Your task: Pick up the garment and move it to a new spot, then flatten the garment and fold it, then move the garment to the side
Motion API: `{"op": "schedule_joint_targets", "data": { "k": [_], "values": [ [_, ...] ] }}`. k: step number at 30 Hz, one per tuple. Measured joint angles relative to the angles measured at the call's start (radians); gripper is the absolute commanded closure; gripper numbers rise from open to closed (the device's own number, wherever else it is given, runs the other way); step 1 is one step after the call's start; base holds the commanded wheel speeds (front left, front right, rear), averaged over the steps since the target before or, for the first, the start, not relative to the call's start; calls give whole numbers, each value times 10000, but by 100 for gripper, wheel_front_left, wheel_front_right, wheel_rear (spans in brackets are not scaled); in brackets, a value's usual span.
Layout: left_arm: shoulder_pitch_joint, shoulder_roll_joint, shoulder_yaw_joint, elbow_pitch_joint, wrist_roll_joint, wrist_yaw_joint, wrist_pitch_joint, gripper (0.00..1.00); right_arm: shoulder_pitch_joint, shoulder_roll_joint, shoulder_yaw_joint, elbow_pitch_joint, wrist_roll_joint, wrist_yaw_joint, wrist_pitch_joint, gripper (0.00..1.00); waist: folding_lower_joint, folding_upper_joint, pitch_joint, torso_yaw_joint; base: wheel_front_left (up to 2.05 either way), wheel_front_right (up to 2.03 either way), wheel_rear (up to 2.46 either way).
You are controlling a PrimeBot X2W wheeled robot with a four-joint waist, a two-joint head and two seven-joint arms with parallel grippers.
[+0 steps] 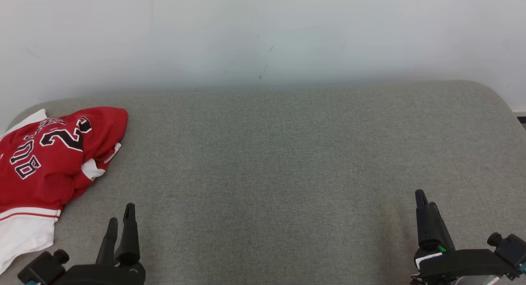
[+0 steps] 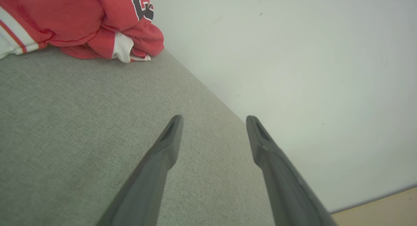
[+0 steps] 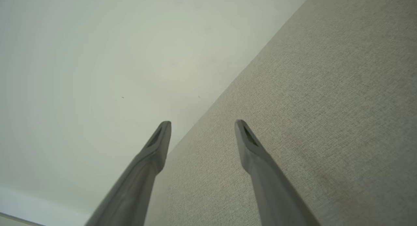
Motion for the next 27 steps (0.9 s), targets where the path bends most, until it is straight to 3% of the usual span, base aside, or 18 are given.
{"op": "schedule_joint_targets", "data": {
  "k": [11, 27],
  "values": [
    [43, 182, -330, -211, 1912, 228, -332, 0, 4, -4, 188, -109, -1918, 0, -341, 0, 0, 0, 7, 52, 0, 0, 0],
    [111, 393, -591, -320, 3685, 451, -790, 0, 149, 6, 556, -98, -4038, 0, -800, 0, 0, 0, -25, 110, 0, 0, 0]
  ]
}}
